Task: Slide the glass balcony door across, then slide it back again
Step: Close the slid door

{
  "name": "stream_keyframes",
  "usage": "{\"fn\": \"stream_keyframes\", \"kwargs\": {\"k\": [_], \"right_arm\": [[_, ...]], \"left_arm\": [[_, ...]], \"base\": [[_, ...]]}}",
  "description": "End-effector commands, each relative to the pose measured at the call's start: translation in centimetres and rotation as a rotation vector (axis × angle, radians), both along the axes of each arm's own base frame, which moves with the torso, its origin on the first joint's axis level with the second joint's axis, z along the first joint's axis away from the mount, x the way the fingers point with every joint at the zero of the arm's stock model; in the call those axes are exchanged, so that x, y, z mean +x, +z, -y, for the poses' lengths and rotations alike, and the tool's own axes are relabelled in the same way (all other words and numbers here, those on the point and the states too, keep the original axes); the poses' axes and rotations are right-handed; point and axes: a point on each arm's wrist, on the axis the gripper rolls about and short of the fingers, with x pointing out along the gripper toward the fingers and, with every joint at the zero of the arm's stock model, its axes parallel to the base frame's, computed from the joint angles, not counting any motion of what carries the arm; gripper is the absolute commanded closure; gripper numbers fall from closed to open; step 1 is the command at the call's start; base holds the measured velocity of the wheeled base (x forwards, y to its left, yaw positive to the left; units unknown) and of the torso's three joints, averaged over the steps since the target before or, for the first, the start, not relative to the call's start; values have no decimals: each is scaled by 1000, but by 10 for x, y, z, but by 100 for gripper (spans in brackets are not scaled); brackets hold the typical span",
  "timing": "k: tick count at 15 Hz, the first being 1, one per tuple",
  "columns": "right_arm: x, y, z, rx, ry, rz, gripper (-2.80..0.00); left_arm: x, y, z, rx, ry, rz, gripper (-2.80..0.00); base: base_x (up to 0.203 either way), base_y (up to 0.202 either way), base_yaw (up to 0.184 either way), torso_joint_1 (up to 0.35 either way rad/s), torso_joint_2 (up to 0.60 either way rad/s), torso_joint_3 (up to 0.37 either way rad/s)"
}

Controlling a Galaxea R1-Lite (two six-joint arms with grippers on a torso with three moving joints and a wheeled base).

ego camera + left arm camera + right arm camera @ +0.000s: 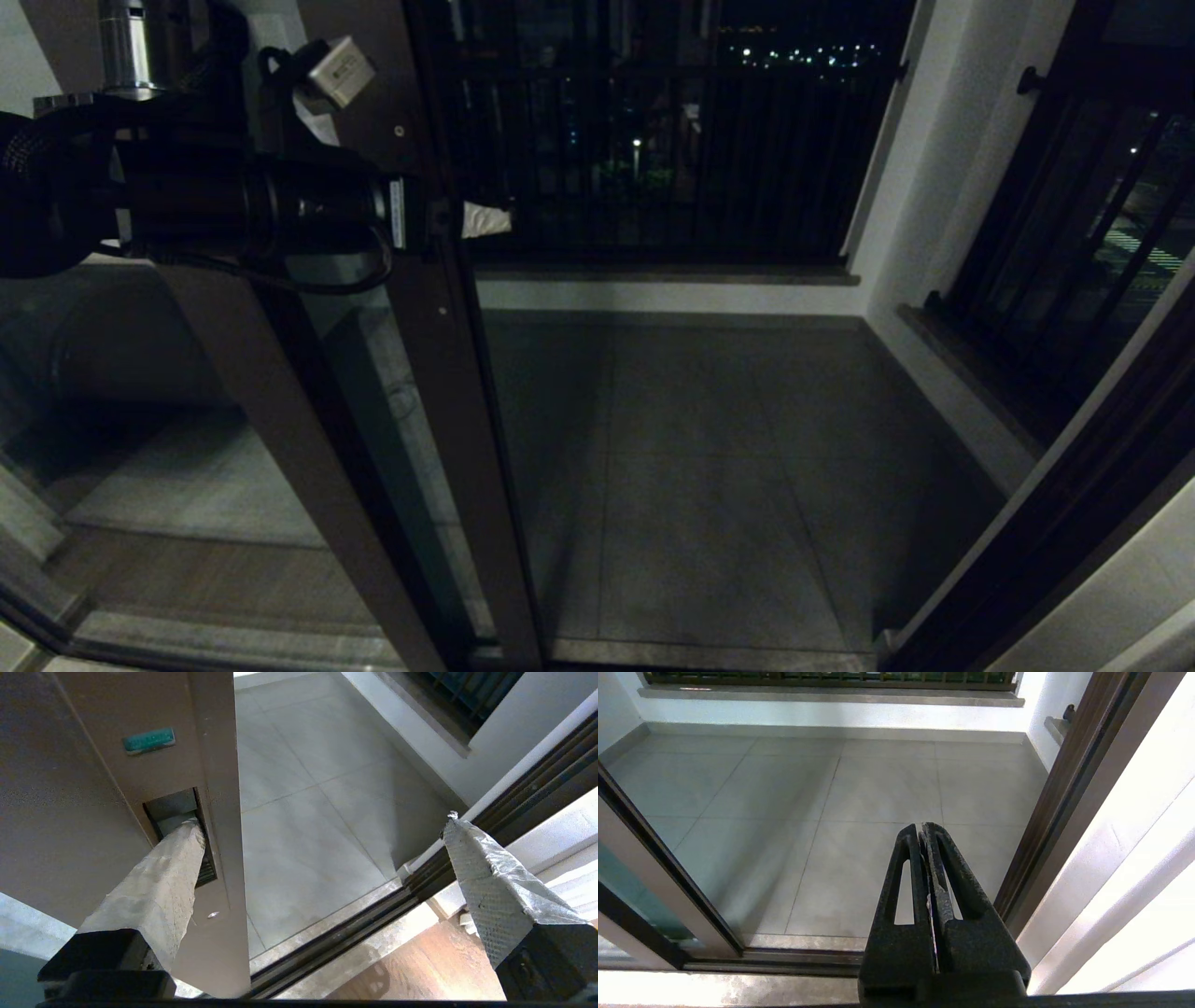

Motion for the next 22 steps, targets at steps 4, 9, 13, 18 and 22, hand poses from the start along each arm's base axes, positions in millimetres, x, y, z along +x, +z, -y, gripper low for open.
{"fn": "stream_keyframes", "kwargs": {"k": [4,9,13,18,22], "right_arm": [[0,0,0,-1,0,-2,0],[0,0,0,-1,0,-2,0],[0,0,0,-1,1,-2,0],[0,0,0,-1,1,-2,0],[0,0,0,-1,1,-2,0]], "left_arm": [[1,-1,5,0,-17,-4,-280],[2,-1,8,-1,-28,-2,-280],[5,-2,14,1,-39,0,-280],[9,-3,21,1,-54,-2,-280],[11,-6,25,5,-51,-5,-280]], "base": [[0,0,0,0,0,0],[0,0,0,0,0,0],[0,0,0,0,0,0],[0,0,0,0,0,0],[0,0,0,0,0,0]]}}
